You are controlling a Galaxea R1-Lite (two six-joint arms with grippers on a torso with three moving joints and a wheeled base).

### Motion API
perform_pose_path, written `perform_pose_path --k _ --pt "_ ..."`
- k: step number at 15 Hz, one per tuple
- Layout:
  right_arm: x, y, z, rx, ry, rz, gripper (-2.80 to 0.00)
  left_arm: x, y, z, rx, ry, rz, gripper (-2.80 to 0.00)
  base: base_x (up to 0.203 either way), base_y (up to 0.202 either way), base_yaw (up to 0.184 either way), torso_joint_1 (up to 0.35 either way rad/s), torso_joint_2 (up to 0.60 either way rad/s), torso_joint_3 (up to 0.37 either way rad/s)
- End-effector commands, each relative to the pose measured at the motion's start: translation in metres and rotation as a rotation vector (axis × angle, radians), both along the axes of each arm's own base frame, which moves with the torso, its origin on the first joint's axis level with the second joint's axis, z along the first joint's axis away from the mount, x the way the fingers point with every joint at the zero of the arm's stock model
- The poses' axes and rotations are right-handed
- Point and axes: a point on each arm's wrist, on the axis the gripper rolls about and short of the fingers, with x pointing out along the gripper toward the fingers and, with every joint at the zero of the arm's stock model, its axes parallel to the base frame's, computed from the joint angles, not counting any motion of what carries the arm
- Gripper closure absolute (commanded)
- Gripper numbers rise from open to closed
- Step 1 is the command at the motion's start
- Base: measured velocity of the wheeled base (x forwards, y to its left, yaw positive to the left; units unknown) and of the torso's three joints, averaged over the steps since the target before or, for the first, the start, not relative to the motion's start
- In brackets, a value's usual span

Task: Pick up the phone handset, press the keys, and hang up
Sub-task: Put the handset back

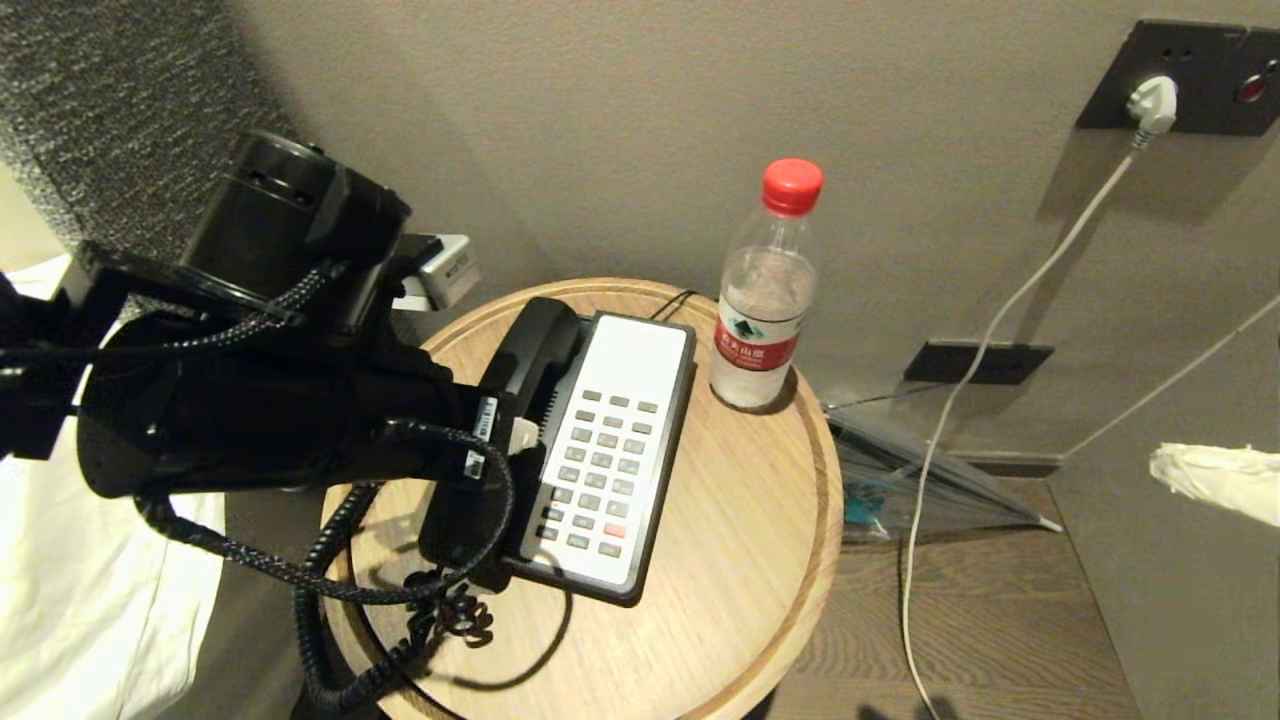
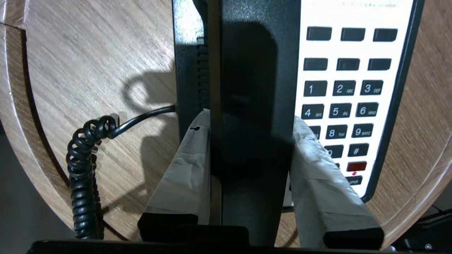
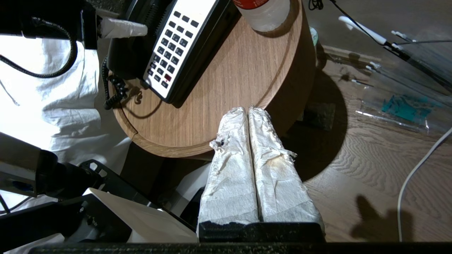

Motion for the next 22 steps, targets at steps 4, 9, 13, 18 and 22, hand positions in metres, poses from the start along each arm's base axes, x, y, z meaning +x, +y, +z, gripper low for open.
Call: perform_pose_path --k 4,9,13,18,22 --pt "-0.001 -0.002 -0.003 -0.002 0.003 0.000 0.00 0.009 -0.007 0.000 -0.004 -0.006 0.000 0.00 0.000 0.000 0.000 0.000 0.00 0.000" --pt "-0.001 -0.001 -0.006 -0.008 0.010 0.000 0.00 0.009 -0.007 -0.004 0.016 0.007 -0.014 0.00 0.000 0.000 0.000 0.000 0.00 0.000" --pt "-0.002 -0.002 -0.008 -0.011 0.011 0.000 0.00 0.010 -0.008 -0.003 0.009 0.000 -0.009 0.00 0.000 0.000 0.000 0.000 0.00 0.000" --pt "-0.003 -0.004 -0.011 -0.015 0.014 0.000 0.00 0.011 -0.009 -0.003 0.015 -0.002 -0.011 0.00 0.000 0.000 0.000 0.000 0.00 0.000" --pt "-0.004 -0.005 -0.014 -0.018 0.017 0.000 0.00 0.012 -0.009 -0.002 0.008 -0.007 -0.010 -2.80 0.000 0.000 0.000 0.000 0.00 0.000"
